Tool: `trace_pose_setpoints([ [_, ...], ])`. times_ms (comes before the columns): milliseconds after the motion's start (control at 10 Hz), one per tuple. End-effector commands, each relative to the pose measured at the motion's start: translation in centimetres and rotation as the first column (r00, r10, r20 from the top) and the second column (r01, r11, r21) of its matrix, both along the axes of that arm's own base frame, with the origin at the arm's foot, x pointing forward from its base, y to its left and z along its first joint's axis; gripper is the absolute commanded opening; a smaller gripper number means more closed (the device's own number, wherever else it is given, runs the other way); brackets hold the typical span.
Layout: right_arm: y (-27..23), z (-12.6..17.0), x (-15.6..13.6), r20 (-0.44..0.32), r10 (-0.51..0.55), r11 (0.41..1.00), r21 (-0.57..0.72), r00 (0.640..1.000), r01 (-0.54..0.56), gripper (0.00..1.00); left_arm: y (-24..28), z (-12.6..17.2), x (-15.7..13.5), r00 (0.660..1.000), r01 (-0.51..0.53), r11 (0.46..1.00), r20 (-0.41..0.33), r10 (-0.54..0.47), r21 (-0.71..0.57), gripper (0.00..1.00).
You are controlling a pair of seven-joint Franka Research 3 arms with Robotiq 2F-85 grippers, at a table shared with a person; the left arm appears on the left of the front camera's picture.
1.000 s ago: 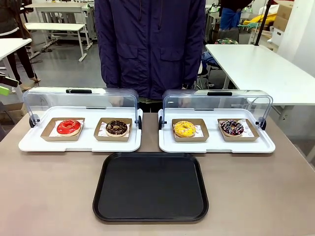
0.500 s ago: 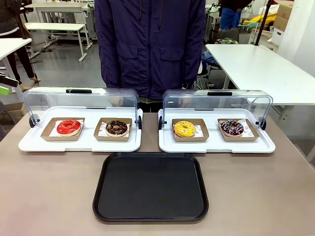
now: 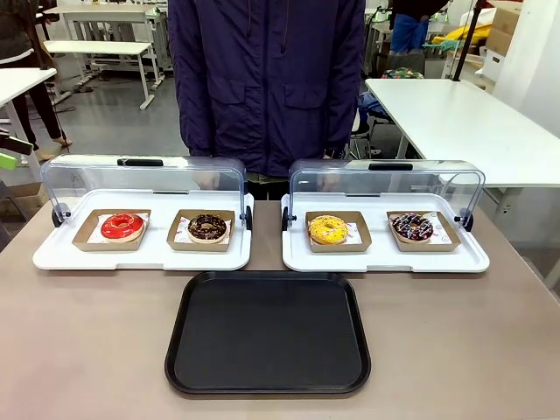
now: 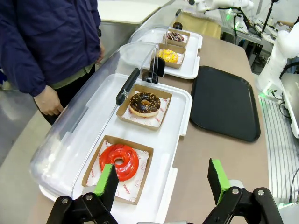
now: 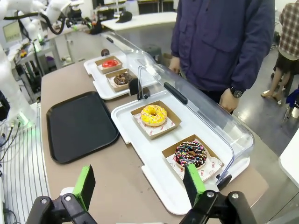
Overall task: Move the third donut from the left to the tray.
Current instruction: Pick up the Paper togo box containing the Donut indicated by the person and place it on the Handle tray.
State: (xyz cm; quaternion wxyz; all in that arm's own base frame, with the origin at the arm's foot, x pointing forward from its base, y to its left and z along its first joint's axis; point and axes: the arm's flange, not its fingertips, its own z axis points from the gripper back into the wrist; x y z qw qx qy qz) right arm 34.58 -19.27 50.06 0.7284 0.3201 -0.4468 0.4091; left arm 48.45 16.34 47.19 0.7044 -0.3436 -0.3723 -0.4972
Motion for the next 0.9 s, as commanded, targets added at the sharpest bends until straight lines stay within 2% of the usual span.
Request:
trace_pose_setpoints([
  [0,-0.19,0.28,0.38,0.037,0.007,1.0,0.011,0.999,-0.008,1.0,-0.13,0.29,-0.08,1.0,0.003,1.0,0.001,-0.003,0.004,1.0],
  [800,-0.19,0.28,0.38,0.037,0.007,1.0,0.011,0.999,-0.008,1.0,-0.13,0.29,-0.08,1.0,0.003,1.0,0.001,-0.003,0.004,1.0],
])
